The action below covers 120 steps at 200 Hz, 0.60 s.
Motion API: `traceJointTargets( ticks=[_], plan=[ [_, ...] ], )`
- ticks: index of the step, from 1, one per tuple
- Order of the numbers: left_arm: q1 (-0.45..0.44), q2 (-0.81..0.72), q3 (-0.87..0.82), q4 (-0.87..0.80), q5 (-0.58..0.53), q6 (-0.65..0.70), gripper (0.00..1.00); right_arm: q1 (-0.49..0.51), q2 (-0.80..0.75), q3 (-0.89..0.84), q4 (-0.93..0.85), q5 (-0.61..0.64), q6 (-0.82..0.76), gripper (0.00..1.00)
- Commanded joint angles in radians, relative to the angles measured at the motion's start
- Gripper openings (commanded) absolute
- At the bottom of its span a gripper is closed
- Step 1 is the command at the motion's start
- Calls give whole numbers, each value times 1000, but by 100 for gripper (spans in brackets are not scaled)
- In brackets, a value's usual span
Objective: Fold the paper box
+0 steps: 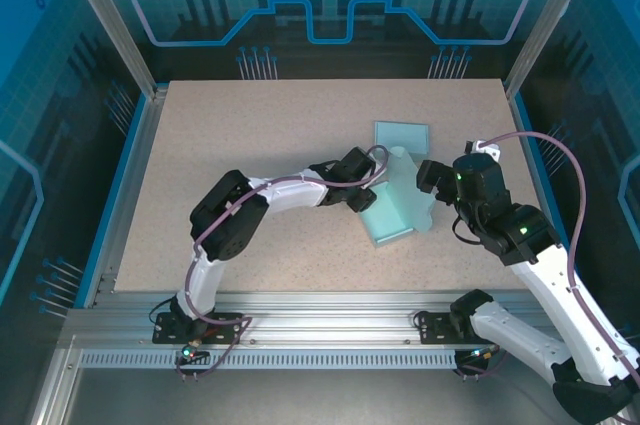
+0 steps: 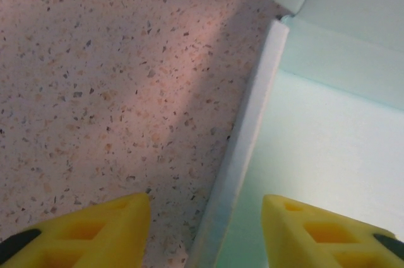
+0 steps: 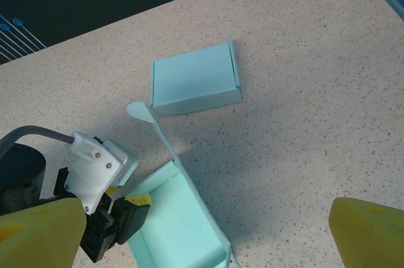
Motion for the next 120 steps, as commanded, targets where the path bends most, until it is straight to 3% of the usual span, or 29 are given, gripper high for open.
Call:
traceJointTargets(
  ticks=[1, 64, 120],
  plan=[
    [-2, 17, 14, -12, -56, -42, 45, -9, -9, -7, -1, 11, 19, 100],
    [13, -46, -117, 79, -255, -271, 21, -8, 10, -6, 3, -3, 10, 100],
    [30, -134, -177, -116, -419, -564, 20, -9, 37, 1, 12, -16, -7, 100]
  ],
)
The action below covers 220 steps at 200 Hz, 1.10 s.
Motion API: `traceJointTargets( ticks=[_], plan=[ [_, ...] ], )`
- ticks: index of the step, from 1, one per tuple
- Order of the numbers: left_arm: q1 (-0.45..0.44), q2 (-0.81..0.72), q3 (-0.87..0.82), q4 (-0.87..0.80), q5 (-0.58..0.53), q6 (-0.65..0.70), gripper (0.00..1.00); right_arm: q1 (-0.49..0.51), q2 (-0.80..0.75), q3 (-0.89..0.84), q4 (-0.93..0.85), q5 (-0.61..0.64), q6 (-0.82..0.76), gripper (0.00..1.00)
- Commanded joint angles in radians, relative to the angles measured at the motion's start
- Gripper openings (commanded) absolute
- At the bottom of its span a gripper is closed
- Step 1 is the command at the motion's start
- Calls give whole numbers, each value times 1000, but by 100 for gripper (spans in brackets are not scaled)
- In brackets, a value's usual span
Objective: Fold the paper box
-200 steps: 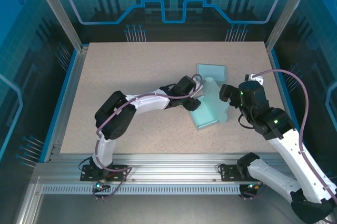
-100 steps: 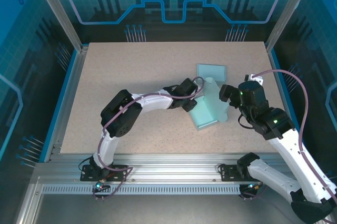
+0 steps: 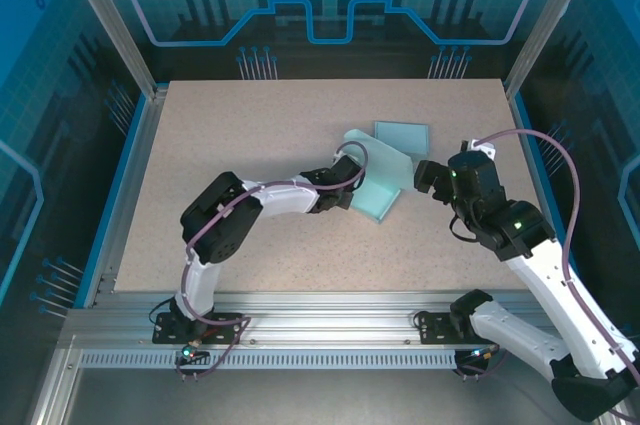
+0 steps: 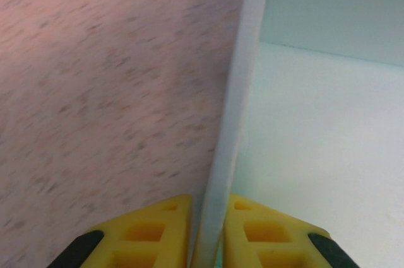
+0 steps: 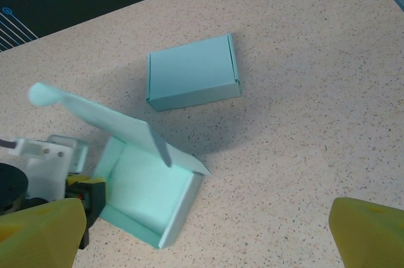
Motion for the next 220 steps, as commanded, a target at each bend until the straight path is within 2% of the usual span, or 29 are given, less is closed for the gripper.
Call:
traceJointTargets(
  ticks=[1, 43, 75, 111, 124, 138, 162, 175, 187, 199, 220],
  plan=[
    [12, -67, -31, -152, -115, -180, 20, -9, 6, 2, 11, -12, -7, 100],
    [35, -128, -84, -313, -131, -340, 22, -9, 62, 18, 0, -27, -55, 100],
    [36, -209, -154, -312, -94, -446, 27, -10, 189, 53, -22, -67, -121, 100],
    [26, -298, -223, -219, -30, -518, 37, -9, 366, 98, -29, -133, -185, 100],
    [22, -313, -219, -211, -25, -519, 46, -5, 408, 103, -10, -174, -208, 100],
    [19, -339, -217, -206, -25, -511, 52, 4, 427, 88, 34, -219, -238, 100],
    [21, -422, -229, -172, -49, -431, 58, 7, 417, 35, 136, -321, -280, 100],
    [34, -483, -239, -140, -74, -337, 62, 4, 403, -1, 202, -379, -299, 100],
    [60, -542, -264, -74, -52, -217, 66, -1, 388, -31, 264, -434, -317, 100],
    [96, -598, -305, 22, 11, -77, 71, -5, 379, -54, 312, -444, -323, 100],
    [199, -647, -374, 158, 208, 125, 75, -28, 394, -75, 370, -463, -343, 89]
  ],
)
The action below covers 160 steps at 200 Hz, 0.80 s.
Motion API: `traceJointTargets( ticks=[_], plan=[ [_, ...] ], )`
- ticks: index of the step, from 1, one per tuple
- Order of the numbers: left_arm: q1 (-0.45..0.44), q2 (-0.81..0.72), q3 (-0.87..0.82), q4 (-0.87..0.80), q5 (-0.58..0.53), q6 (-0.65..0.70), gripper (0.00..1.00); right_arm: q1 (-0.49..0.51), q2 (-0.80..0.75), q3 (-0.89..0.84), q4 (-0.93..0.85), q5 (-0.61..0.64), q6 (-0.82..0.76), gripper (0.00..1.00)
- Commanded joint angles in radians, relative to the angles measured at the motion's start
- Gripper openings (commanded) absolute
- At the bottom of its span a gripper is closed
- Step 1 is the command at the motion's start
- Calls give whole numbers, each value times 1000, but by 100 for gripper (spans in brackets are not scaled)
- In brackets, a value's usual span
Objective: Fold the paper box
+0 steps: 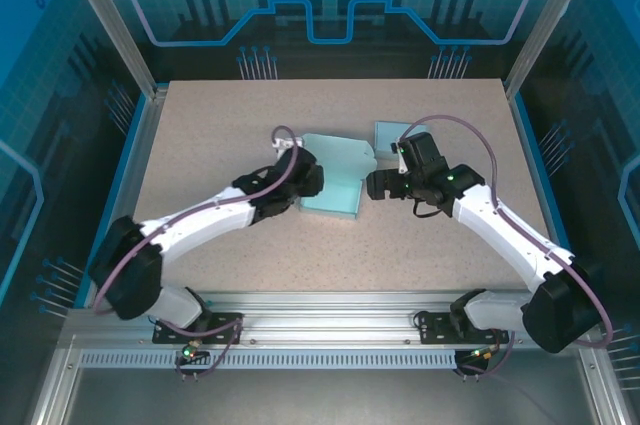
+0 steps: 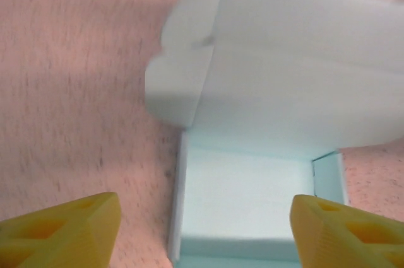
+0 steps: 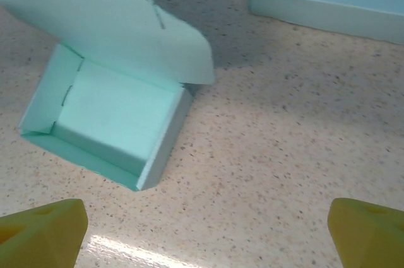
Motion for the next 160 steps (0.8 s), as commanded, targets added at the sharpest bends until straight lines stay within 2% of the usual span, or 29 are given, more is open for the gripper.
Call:
traceJointTargets(
  ticks=[1, 10, 37, 75, 102, 160],
  plan=[
    [99, -47, -71, 189, 194, 303, 75, -29, -7, -24, 129, -81, -50, 88],
    [141, -44, -87, 213, 258, 371, 78, -39, 7, -20, 138, -91, -55, 85],
    [229, 10, -76, 222, 313, 456, 79, -58, 59, -3, 146, -65, -84, 82],
    [334, 107, -63, 305, 577, 508, 80, -77, 135, 18, 167, -54, -135, 82],
    [341, 168, -22, 311, 625, 531, 79, -93, 185, 40, 189, -87, -147, 81],
    [346, 284, 82, 279, 649, 594, 76, -105, 277, 95, 220, -122, -142, 78]
  ],
)
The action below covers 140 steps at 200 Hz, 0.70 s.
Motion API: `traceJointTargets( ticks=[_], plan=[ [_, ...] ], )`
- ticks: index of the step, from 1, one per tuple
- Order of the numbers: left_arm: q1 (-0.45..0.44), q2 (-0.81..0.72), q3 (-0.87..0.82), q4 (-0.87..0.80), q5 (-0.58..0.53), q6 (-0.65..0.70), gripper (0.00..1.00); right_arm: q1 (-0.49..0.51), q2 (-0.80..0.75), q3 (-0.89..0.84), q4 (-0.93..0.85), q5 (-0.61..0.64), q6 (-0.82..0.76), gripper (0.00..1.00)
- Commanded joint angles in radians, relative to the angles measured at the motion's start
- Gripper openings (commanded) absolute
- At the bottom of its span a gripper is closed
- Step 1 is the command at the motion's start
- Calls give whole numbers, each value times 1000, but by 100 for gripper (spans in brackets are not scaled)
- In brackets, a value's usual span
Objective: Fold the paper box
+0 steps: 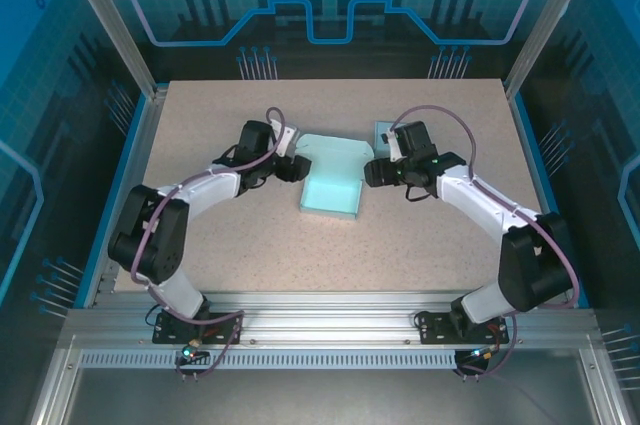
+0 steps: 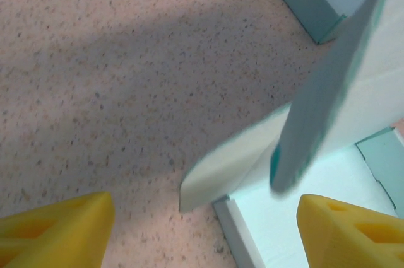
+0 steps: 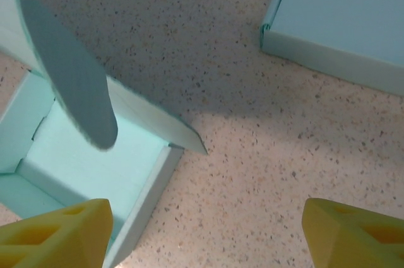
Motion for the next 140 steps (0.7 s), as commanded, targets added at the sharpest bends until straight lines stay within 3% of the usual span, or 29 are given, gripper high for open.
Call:
traceJointTargets(
  ticks=[1, 83, 117, 140],
  plan=[
    [7, 29, 62, 8, 55, 55, 76, -13, 38, 50, 27, -35, -14, 77],
    [30, 88, 128, -33, 80, 77, 72, -14, 121, 116, 34, -62, -23, 69],
    [31, 111, 149, -44, 119, 74, 59, -13, 151, 127, 52, -94, -17, 63],
    [30, 114, 156, -52, 133, 69, 44, -9, 159, 128, 62, -102, -10, 55]
  ],
)
